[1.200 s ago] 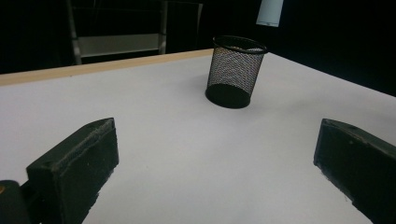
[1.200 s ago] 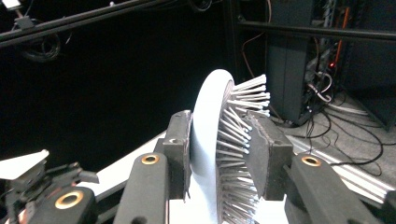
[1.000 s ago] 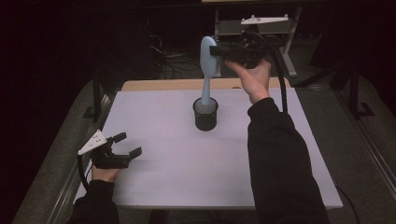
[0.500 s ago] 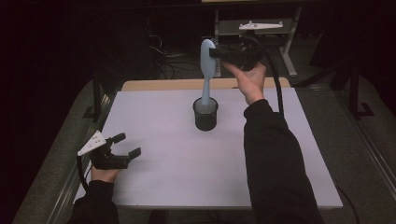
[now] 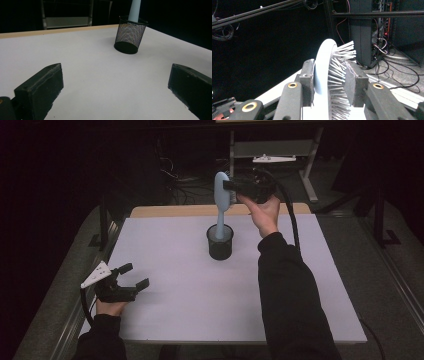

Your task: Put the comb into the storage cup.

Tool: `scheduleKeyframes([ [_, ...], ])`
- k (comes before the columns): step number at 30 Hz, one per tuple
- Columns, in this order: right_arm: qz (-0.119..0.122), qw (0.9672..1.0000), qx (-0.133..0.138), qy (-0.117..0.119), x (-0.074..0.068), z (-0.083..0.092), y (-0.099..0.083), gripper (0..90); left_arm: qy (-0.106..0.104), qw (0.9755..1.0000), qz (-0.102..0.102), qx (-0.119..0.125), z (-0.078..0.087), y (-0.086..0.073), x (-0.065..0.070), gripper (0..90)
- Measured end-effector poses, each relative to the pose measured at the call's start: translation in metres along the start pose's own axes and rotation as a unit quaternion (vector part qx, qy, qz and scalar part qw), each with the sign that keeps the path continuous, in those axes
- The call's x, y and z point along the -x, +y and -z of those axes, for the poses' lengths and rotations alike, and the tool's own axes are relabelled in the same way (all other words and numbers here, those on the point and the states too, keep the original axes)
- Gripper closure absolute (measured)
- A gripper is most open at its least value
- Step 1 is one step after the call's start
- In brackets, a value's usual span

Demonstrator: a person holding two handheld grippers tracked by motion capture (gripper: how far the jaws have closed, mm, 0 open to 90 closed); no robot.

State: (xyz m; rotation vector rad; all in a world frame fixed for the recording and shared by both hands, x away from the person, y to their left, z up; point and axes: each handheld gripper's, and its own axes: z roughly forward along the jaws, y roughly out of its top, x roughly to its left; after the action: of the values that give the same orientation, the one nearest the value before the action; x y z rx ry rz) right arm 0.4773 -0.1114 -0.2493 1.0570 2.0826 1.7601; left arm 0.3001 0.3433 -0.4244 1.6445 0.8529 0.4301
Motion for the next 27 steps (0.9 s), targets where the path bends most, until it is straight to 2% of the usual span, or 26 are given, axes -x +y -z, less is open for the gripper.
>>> scheduleKeyframes([
  [8,-0.002,1.0,0.0,0.005,0.001,-0.002,-0.009,62.3,0.002,1.0,0.004,0.001,0.001,-0.001,-0.001,0.0],
  [27,-0.032,0.9993,-0.004,0.021,0.011,-0.018,-0.045,62.1,0.006,1.0,0.003,0.003,0.001,-0.002,-0.002,0.0],
])
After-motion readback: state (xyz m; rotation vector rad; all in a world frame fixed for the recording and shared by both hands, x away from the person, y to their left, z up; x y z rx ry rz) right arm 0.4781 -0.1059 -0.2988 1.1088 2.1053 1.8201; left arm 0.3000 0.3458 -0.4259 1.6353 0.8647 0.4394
